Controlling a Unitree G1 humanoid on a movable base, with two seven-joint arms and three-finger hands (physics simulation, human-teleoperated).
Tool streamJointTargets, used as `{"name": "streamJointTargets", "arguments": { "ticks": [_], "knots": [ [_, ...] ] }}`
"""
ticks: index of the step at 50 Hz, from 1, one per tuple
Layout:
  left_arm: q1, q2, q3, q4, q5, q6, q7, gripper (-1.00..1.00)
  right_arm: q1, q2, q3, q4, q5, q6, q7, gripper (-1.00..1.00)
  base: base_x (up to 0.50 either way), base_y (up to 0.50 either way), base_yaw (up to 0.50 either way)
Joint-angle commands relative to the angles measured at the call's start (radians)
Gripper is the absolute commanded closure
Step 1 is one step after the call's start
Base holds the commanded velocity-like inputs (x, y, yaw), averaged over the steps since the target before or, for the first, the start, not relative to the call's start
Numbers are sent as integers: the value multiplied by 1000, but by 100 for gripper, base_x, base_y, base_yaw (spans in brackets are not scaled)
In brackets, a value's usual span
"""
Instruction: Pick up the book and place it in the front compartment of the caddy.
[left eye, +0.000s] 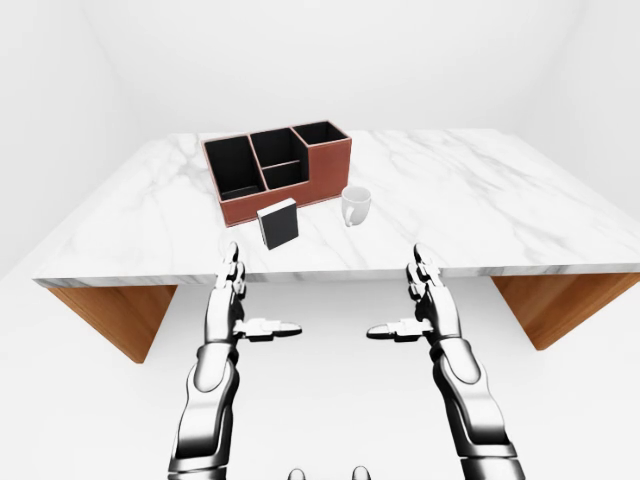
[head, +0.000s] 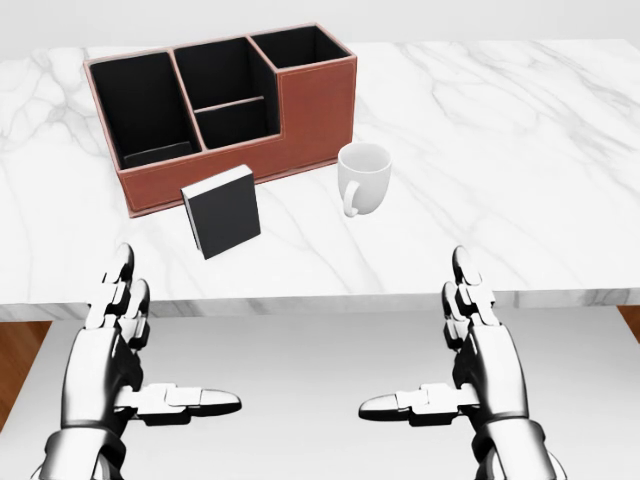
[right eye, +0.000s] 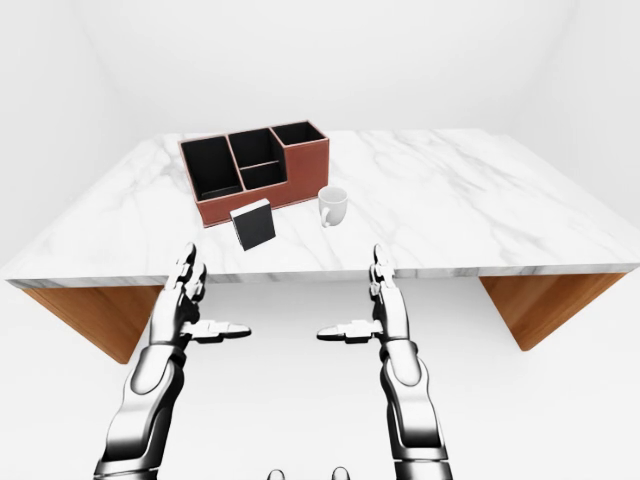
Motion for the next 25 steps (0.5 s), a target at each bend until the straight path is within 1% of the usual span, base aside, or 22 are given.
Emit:
{"name": "streamJointTargets", "arguments": {
  "ticks": [1, 7, 12, 25],
  "knots": [
    [7, 6, 18, -114, -10, 0, -10, -100, 14, 0, 3, -73, -4, 19, 16, -100, 0, 0, 0],
    [1, 8, 27, -133, -12, 0, -12, -100, 20, -1, -1, -131, -4, 19, 21, -100, 0, 0, 0],
    [-1, 12, 38, -190, -23, 0, -15, -100, 26, 0, 1, -179, -9, 19, 22, -100, 0, 0, 0],
    [-7, 19, 61, -266, -34, 0, -22, -100, 27, -4, -9, -255, -13, 19, 27, -100, 0, 0, 0]
  ]
}}
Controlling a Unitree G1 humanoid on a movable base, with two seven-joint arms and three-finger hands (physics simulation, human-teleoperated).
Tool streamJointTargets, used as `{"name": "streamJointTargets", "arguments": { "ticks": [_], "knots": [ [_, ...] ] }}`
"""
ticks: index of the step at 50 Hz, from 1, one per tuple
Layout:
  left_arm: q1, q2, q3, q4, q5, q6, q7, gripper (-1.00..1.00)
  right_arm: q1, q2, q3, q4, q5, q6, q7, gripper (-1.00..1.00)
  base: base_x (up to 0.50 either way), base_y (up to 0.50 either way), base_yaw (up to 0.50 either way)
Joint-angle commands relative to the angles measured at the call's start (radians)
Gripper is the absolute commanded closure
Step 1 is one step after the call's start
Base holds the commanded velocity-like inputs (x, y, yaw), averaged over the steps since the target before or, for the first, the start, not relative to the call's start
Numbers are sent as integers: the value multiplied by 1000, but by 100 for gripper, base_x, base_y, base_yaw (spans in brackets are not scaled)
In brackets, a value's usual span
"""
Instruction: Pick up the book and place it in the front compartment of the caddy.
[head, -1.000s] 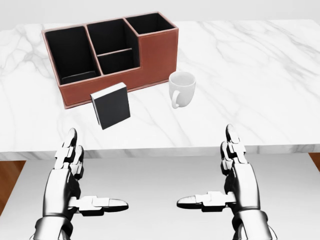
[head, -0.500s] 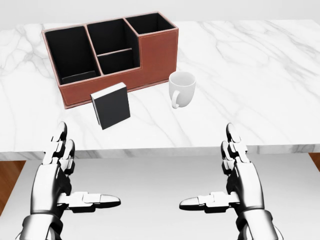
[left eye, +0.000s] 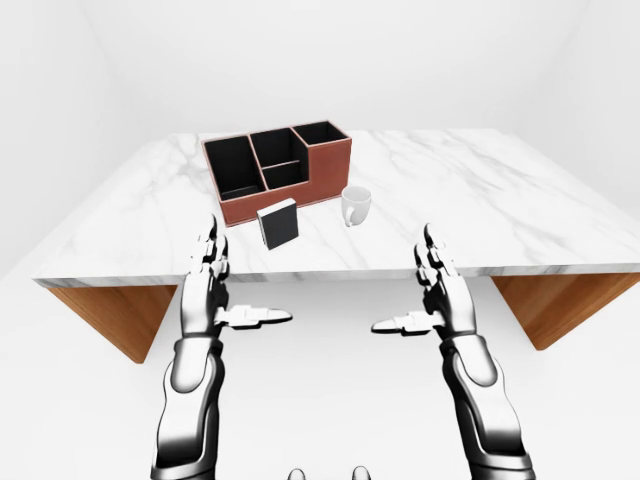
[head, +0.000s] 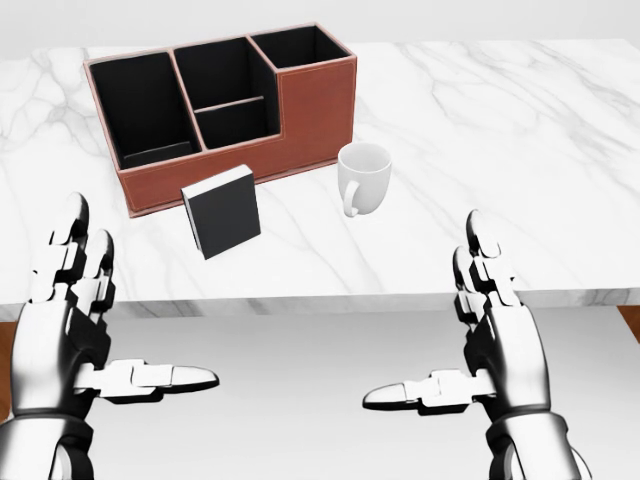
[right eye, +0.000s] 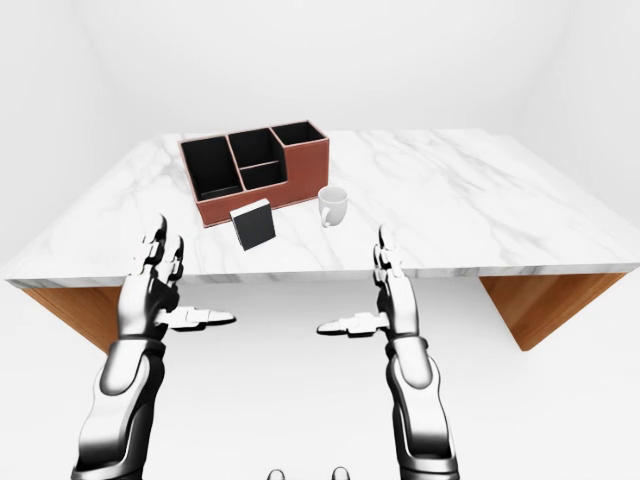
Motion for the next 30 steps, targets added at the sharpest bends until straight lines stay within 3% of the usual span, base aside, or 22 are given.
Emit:
{"name": "streamJointTargets", "arguments": {
  "ticks": [1, 18, 30],
  "knots": [
    [-4, 6, 18, -77, -10, 0, -7, -100, 3, -3, -8, -67, -6, 0, 5, -100, 0, 0, 0],
    [-13, 12, 40, -131, -21, 0, -12, -100, 16, -5, -15, -173, 3, 0, 11, -100, 0, 0, 0],
    [-9, 11, 36, -136, -16, 0, -14, -100, 14, 0, -28, -187, 43, 0, 19, -100, 0, 46, 0]
  ]
}}
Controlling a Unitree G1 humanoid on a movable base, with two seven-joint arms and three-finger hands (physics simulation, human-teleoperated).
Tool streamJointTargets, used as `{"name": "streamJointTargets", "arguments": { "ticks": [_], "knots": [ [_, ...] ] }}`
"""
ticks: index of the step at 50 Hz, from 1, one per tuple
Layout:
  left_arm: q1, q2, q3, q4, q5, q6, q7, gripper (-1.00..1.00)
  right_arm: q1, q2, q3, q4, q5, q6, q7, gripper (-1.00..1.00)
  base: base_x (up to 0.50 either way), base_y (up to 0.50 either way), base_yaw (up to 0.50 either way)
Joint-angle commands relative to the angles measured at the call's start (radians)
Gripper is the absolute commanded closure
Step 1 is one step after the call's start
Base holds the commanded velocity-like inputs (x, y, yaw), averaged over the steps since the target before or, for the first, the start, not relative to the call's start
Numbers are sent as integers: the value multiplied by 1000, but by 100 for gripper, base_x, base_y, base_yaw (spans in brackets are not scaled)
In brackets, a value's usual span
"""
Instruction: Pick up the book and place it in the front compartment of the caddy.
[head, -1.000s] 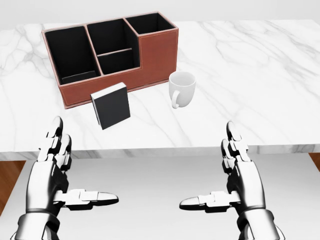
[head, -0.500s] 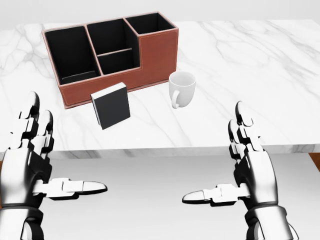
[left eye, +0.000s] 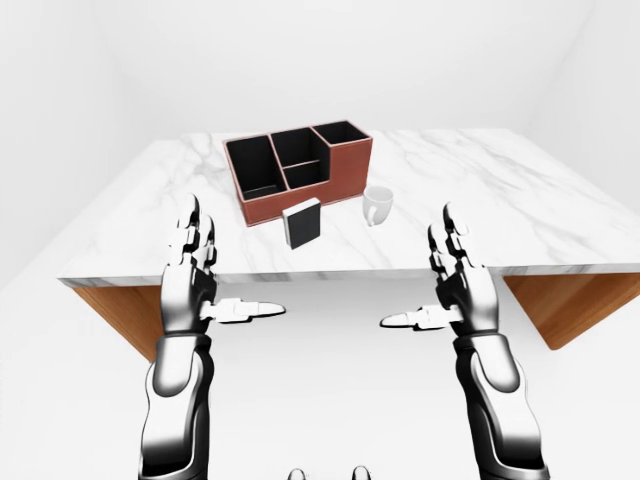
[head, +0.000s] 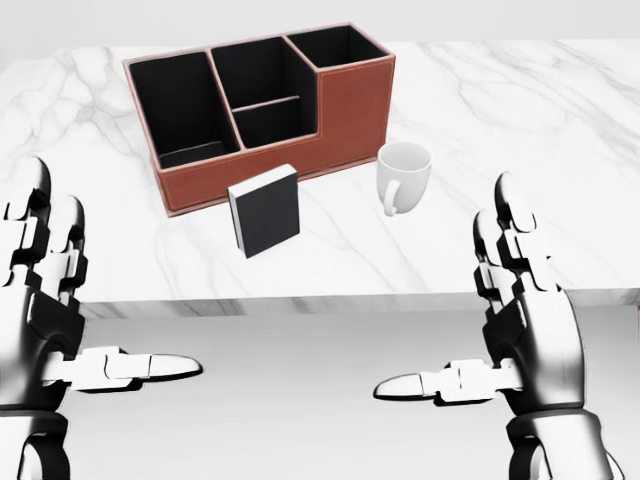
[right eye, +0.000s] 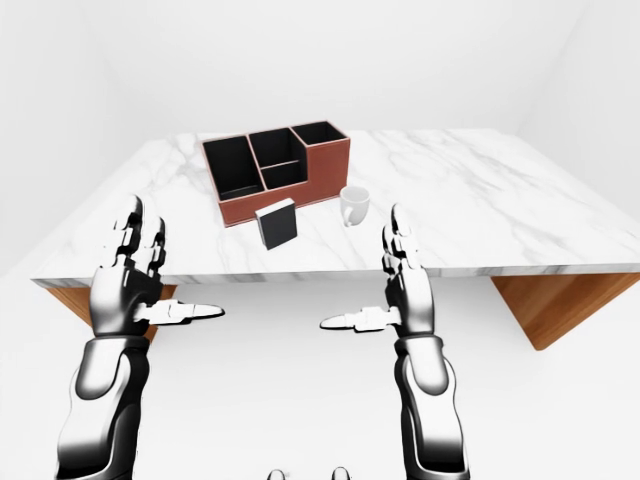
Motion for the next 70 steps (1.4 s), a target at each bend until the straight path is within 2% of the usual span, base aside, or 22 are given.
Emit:
{"name": "streamJointTargets", "arguments": {
  "ticks": [1, 21, 32, 35, 44, 46, 70],
  "knots": [
    [1, 1, 2, -15, 1, 0, -1, -100, 1, 2, -4, -23, 18, 0, 4, -100, 0, 50, 0],
    [5, 0, 1, -22, 2, 0, -5, -100, 0, 2, -3, -22, 29, 0, 2, -100, 0, 50, 0],
    [7, -3, -4, -13, 5, 0, -5, -100, 5, 2, 19, -38, 11, 0, 6, -100, 0, 1, 0],
    [9, -3, -6, -21, 6, 0, -6, -100, 11, 5, 3, -61, 72, 0, 34, -100, 5, 0, 0],
    [7, -2, -1, -20, 4, 0, -8, -100, 16, 3, 9, -56, 61, 0, 33, -100, 49, 0, 0],
    [-4, 4, 22, -84, -21, 0, -7, -100, 25, 1, 25, -87, 39, 0, 32, -100, 3, 0, 0],
    [-3, 4, 21, -84, -23, 0, -8, -100, 20, 3, 12, -79, 52, 0, 41, -100, 46, 0, 0]
  ]
}}
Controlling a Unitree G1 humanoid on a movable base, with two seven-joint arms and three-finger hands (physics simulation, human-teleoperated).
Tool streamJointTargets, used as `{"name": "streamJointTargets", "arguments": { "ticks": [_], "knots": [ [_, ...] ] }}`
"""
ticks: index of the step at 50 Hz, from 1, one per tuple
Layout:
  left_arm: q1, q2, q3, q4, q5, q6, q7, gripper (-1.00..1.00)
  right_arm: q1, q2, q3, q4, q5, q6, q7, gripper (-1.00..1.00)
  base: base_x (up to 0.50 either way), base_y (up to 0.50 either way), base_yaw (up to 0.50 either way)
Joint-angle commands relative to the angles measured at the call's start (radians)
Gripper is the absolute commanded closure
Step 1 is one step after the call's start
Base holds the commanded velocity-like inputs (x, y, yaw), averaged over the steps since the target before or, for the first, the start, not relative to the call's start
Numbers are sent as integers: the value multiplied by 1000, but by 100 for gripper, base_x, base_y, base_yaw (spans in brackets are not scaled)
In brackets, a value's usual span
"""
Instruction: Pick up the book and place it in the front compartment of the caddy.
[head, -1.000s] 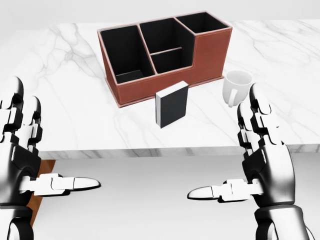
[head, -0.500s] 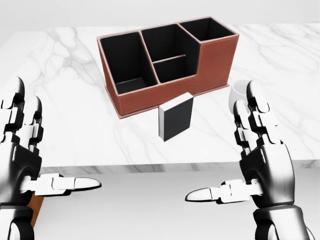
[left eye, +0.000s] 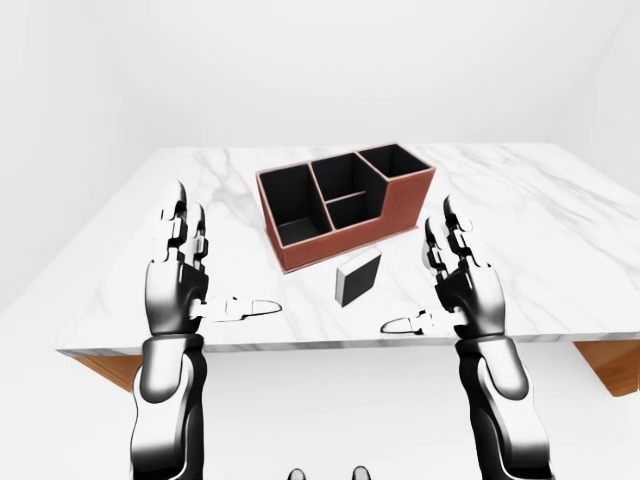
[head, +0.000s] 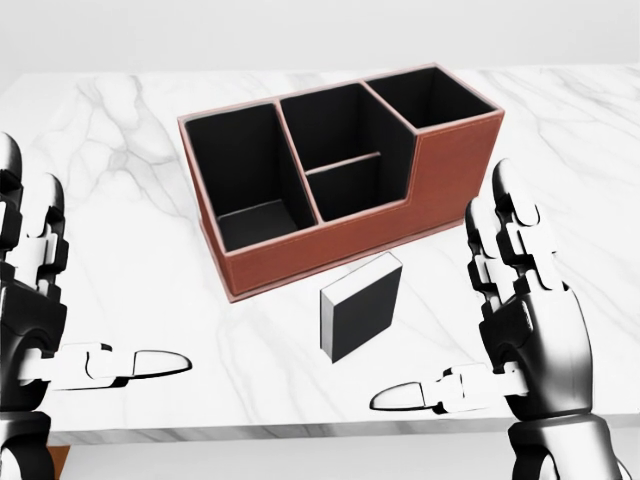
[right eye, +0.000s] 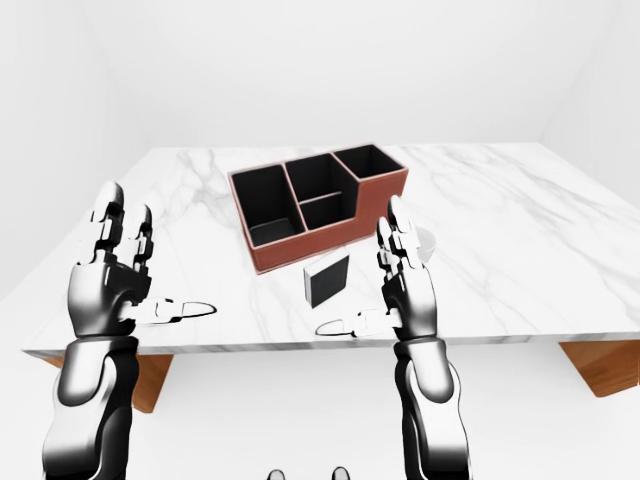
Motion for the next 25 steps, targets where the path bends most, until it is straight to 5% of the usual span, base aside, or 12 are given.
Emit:
{"name": "streamJointTargets", "arguments": {
  "ticks": [1, 25],
  "knots": [
    [-2, 1, 4, -2, -3, 0, 0, -100, 1, 0, 0, 3, 0, 0, 2, -100, 50, 0, 0],
    [-6, 3, 5, 1, -5, 0, 2, -100, 3, 1, 1, -22, 0, 0, -2, -100, 50, 0, 0]
  ]
}}
